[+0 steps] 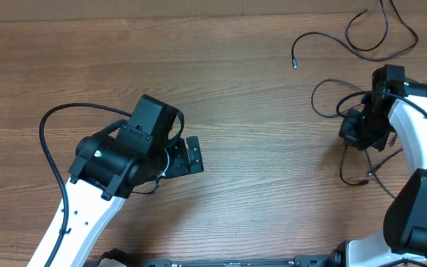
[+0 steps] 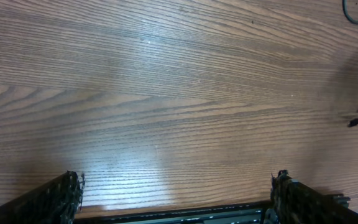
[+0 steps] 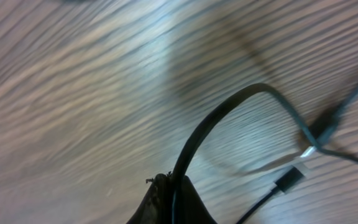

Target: Untangle cables

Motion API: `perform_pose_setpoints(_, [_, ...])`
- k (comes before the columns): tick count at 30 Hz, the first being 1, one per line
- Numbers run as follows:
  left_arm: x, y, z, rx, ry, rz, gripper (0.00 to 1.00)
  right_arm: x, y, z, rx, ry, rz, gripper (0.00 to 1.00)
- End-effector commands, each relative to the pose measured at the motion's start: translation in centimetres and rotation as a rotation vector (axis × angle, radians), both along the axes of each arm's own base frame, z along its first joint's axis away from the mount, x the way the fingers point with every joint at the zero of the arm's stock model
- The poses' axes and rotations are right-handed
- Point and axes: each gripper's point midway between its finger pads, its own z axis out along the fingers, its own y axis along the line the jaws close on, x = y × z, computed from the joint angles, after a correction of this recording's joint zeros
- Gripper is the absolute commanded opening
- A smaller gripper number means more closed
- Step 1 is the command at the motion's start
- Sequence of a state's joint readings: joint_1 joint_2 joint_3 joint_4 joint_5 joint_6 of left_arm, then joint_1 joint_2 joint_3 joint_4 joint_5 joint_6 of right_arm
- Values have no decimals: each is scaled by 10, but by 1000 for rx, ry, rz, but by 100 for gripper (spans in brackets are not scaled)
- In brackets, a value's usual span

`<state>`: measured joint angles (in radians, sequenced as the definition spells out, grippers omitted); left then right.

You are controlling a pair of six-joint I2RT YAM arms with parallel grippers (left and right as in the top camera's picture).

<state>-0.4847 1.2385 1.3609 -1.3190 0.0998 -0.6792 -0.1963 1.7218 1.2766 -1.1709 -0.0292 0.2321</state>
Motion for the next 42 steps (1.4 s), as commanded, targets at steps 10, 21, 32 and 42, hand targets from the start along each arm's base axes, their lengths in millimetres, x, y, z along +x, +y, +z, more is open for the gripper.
perform_pose_setpoints(10, [0, 1, -3, 11, 6, 7, 100, -9, 0, -42, -9, -11, -119, 4])
perform_pose_setpoints(21, [0, 1, -3, 11, 6, 7, 100, -17, 27, -47, 133, -1, -37, 34])
perform_pose_setpoints(32, [0, 1, -3, 11, 6, 7, 100, -1, 23, -10, 129, -23, -56, 85])
perform_pose_setpoints(42, [0, 1, -3, 11, 6, 7, 100, -9, 29, 72, 106, -168, -48, 85])
